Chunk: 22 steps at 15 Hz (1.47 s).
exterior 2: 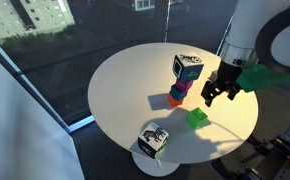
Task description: Pick up the green block and place it on top of the light green block
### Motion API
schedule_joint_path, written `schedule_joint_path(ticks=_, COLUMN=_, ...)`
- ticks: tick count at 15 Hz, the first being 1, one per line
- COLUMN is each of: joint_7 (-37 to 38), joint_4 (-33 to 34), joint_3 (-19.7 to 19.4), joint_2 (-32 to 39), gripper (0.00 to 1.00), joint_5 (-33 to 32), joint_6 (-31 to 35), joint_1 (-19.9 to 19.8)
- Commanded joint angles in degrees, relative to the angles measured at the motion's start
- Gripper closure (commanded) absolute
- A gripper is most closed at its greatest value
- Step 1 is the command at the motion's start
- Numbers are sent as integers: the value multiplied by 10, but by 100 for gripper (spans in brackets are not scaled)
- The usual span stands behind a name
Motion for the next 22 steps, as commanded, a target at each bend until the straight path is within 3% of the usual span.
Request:
schedule_joint_path(ticks=1, joint_7=16, joint_4=-2, joint_3=-5, joint_2=31, gripper=0, joint_5=-13, joint_6=42, joint_1=11)
schedule_joint_path(ticks=10, joint_7=40, joint_4=2, joint_3=-15, joint_2=104, gripper=0, joint_5=-52, joint_6=142, joint_1=39)
schedule_joint_path(ticks=21, joint_7=95, joint_4=18, joint_3=-56, joint_2=173, gripper=0, joint_5=-114, joint_6=183, joint_1=87)
schedule_joint_path(ticks=22, joint_7=97, joint_4=20, joint_3=-60, joint_2=177, gripper=25, joint_5=-115, joint_6=184, joint_1=91)
